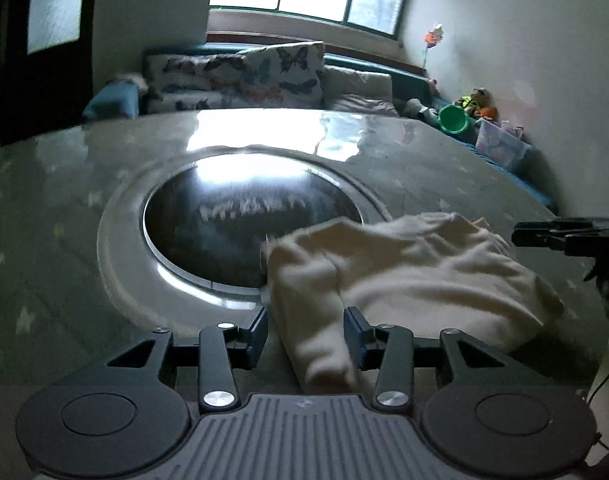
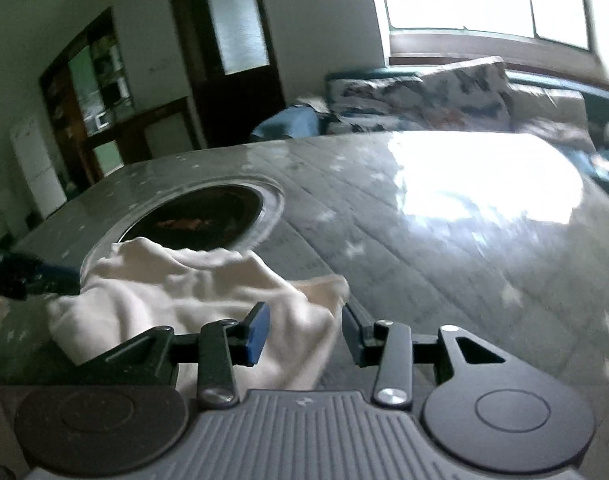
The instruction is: Fold clothes
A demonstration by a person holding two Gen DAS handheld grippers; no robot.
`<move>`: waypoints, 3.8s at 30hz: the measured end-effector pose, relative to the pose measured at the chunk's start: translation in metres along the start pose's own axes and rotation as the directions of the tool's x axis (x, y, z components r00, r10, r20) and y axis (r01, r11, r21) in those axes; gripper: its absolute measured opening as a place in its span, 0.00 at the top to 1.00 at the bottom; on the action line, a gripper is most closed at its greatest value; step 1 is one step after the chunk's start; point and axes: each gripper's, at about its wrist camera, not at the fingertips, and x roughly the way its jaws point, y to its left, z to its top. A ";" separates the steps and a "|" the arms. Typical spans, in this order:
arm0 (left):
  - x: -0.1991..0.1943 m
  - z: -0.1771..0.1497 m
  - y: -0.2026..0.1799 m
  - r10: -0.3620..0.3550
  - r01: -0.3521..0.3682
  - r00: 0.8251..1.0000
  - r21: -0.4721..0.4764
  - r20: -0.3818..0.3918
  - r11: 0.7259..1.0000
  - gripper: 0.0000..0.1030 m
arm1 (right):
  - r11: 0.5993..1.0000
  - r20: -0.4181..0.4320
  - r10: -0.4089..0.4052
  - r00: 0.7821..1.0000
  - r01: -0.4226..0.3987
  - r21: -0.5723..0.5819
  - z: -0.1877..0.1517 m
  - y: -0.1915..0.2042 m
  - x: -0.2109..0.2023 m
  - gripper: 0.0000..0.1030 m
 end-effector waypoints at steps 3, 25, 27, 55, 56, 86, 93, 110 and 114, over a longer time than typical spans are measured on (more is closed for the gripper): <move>-0.005 -0.006 -0.001 0.009 -0.009 1.000 -0.026 0.007 1.000 0.58 | 0.999 -0.003 0.011 1.000 -0.011 0.038 -0.007 -0.007 -0.002 0.62; -0.010 -0.021 -0.013 0.026 -0.025 0.999 -0.024 0.045 0.999 0.82 | 0.998 0.010 -0.008 1.000 0.007 0.060 -0.019 0.005 0.014 0.95; -0.011 -0.021 -0.015 0.018 -0.017 0.998 -0.008 0.054 1.000 0.86 | 0.999 0.028 -0.006 1.000 0.005 0.054 -0.019 0.008 0.011 0.96; 0.007 0.029 -0.048 -0.038 0.028 0.997 0.141 0.066 0.990 0.54 | 0.994 0.043 0.074 0.996 -0.070 -0.078 0.033 0.047 0.025 0.70; 0.016 0.032 -0.050 -0.033 0.025 0.998 0.142 0.055 0.990 0.54 | 0.996 0.028 0.078 0.997 -0.076 -0.054 0.037 0.044 0.032 0.70; 0.055 0.028 -0.056 0.043 -0.049 0.997 0.110 0.060 0.993 0.74 | 0.988 0.016 0.123 0.992 -0.120 -0.097 0.032 0.053 0.048 0.92; 0.042 0.025 -0.071 -0.032 0.025 0.997 0.091 0.073 0.996 0.60 | 0.985 -0.049 0.113 0.992 -0.118 -0.129 0.019 0.066 0.063 0.81; 0.040 0.001 -0.079 -0.013 0.008 0.999 0.121 0.044 0.993 0.41 | 0.978 -0.058 0.086 0.995 -0.095 -0.184 0.002 0.086 0.054 0.58; 0.039 -0.004 -0.079 0.002 -0.009 0.999 0.123 0.054 0.992 0.35 | 0.977 -0.025 0.096 0.995 -0.099 -0.189 0.002 0.089 0.040 0.57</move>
